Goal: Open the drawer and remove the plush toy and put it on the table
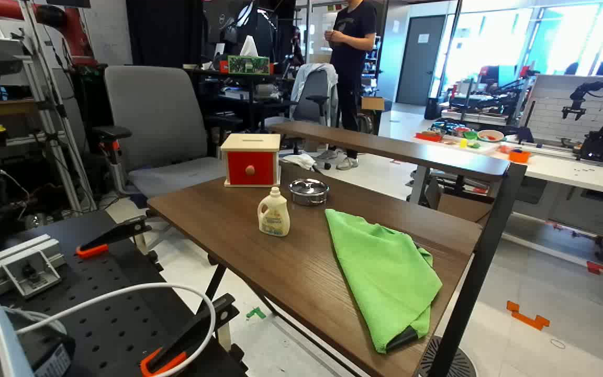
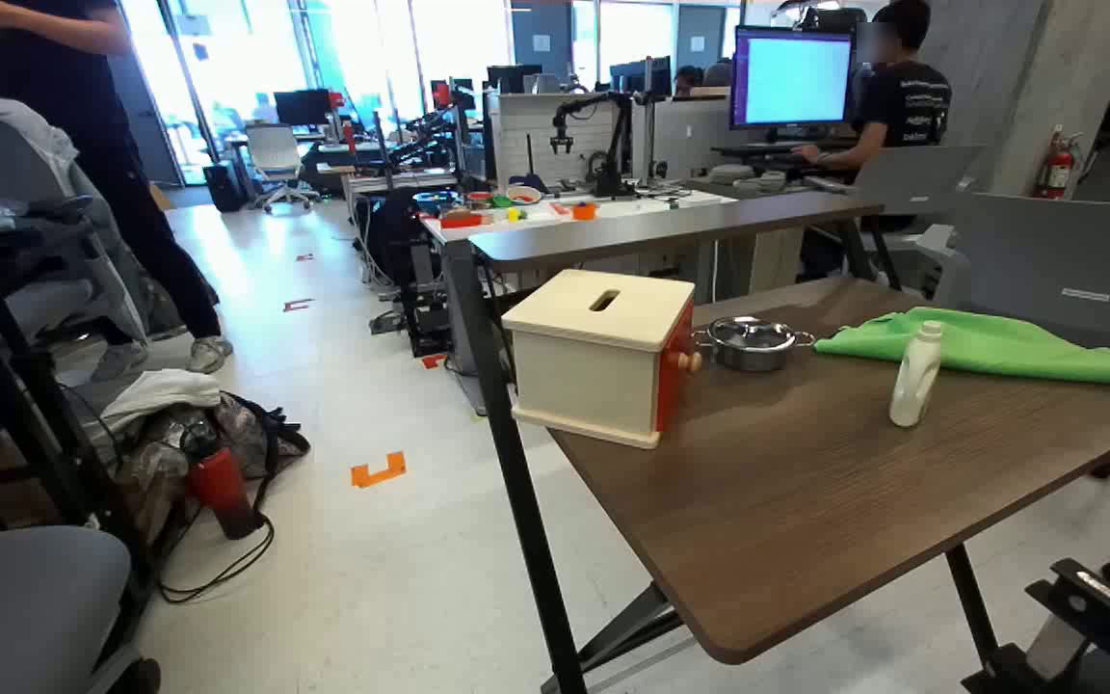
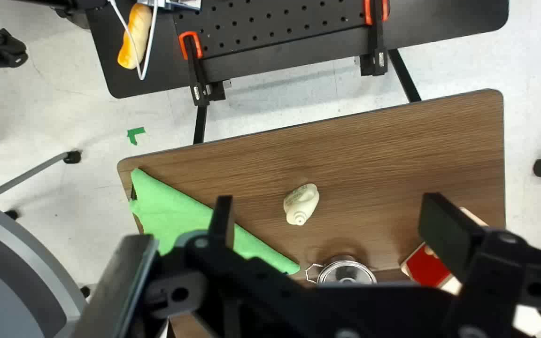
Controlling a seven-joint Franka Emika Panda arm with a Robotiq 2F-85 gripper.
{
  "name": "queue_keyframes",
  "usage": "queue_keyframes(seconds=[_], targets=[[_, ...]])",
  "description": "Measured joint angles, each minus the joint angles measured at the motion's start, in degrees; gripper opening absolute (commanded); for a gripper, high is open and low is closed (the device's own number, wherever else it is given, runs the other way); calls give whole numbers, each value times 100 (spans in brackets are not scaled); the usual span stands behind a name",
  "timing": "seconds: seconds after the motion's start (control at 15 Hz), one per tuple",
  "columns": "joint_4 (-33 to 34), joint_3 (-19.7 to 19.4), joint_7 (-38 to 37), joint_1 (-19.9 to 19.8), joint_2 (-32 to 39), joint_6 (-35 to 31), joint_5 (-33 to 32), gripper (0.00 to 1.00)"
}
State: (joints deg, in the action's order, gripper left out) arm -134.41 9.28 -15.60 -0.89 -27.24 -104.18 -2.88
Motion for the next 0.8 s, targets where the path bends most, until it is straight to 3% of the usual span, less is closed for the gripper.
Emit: queue_keyframes(seconds=[0.4, 0.67, 0.8], targets=[[-88, -61, -7, -7, 105, -127, -30, 100], [-208, -193, 50, -28, 683, -688, -224, 100], [-230, -270, 326, -18, 1162, -1348, -260, 100]])
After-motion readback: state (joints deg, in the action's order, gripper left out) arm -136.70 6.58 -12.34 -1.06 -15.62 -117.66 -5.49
